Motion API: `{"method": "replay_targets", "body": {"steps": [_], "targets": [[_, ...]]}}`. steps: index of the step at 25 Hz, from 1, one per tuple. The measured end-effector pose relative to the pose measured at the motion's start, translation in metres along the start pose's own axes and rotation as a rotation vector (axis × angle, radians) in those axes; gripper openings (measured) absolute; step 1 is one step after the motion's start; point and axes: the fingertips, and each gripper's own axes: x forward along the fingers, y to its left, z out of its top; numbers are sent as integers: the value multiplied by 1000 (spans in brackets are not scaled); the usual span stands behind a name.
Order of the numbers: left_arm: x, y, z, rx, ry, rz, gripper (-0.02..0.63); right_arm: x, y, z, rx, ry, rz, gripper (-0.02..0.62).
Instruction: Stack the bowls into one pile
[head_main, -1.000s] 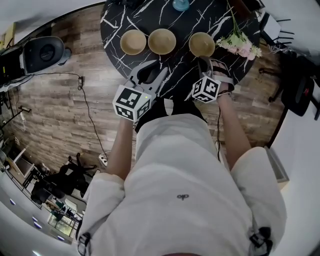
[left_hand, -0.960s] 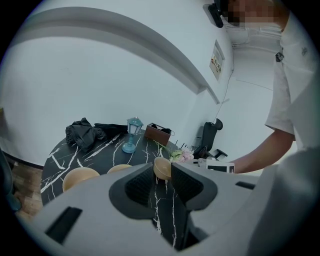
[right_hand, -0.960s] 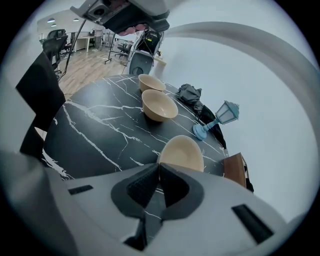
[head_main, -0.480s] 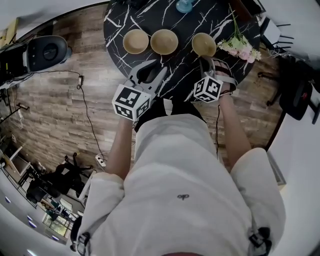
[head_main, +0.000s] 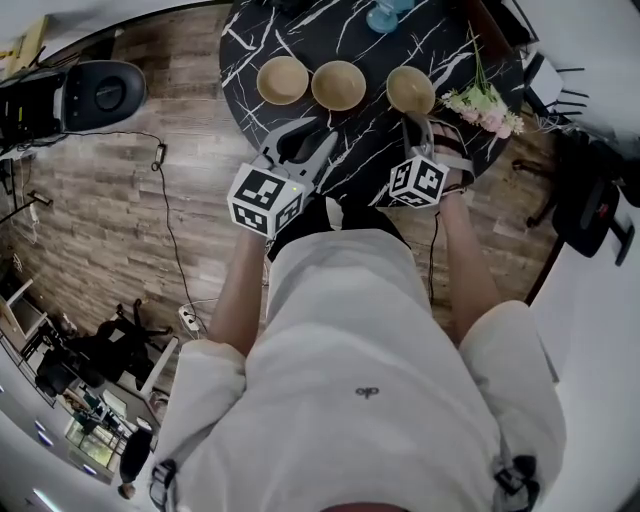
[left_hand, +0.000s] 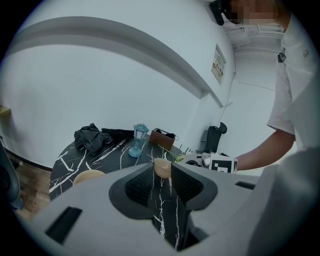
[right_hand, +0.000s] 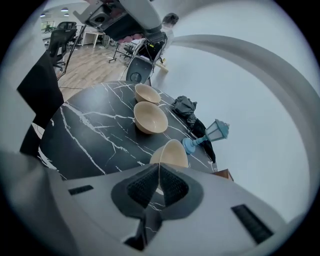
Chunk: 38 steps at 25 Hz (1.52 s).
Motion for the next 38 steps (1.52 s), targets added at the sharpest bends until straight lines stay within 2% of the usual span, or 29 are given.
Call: {"method": "replay_targets", "body": {"steps": [12,24,38], "targets": [[-22,7,4,3,-41,52,107,0,-23,57,-100,-109,-42,9],[-51,23,-2,-7,-62,111,107,6,-2,106,-206,-181,-1,9],[-70,40,-8,-36,-73,157,106,21,27,125,-273,-187,86,12]]}}
